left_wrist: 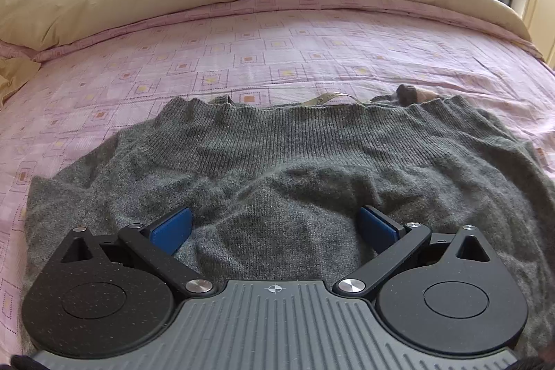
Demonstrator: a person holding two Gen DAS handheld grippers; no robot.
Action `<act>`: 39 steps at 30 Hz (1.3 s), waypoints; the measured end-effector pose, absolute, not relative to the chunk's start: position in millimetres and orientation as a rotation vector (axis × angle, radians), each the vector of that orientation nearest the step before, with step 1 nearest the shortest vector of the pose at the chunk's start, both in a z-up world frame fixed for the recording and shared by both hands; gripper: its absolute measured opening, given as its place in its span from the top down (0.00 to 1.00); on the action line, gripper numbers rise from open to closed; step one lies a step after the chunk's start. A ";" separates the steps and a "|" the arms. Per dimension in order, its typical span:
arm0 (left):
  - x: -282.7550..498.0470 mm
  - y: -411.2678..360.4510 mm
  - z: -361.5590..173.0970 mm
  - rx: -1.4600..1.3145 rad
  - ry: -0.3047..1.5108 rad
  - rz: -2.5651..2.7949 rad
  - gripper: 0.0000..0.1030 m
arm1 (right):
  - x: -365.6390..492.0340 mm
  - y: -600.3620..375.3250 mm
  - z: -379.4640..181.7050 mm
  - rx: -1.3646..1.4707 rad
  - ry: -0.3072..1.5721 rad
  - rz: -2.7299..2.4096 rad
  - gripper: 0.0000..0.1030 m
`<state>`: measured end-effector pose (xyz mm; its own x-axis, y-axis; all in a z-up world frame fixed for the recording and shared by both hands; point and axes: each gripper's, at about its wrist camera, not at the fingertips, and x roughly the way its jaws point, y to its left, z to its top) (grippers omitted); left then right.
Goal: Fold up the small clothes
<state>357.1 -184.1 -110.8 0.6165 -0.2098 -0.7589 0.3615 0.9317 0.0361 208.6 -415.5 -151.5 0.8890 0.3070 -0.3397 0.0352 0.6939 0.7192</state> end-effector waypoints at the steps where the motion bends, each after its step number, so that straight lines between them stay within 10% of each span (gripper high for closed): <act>1: 358.0 -184.2 -110.7 0.192 0.846 -0.333 0.00 | 209.3 -415.6 -151.0 0.798 0.473 0.161 0.01; 16: 291.2 -164.2 -102.3 0.229 0.825 -0.416 0.02 | 216.7 -432.0 -149.3 0.892 0.591 0.168 0.15; 26: 267.2 -109.4 -68.5 0.126 0.734 -0.381 0.03 | 222.8 -431.7 -141.3 0.859 0.687 0.040 0.66; 39: 242.4 10.6 -80.2 -0.023 0.814 -0.293 0.03 | 280.7 -344.5 -32.2 0.590 0.673 0.118 0.70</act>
<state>242.4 10.6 -80.2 0.6485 -0.2669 -0.7129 0.2492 0.9593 -0.1326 280.7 -344.5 -32.2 0.7822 0.2877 -0.5527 0.0828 0.8312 0.5498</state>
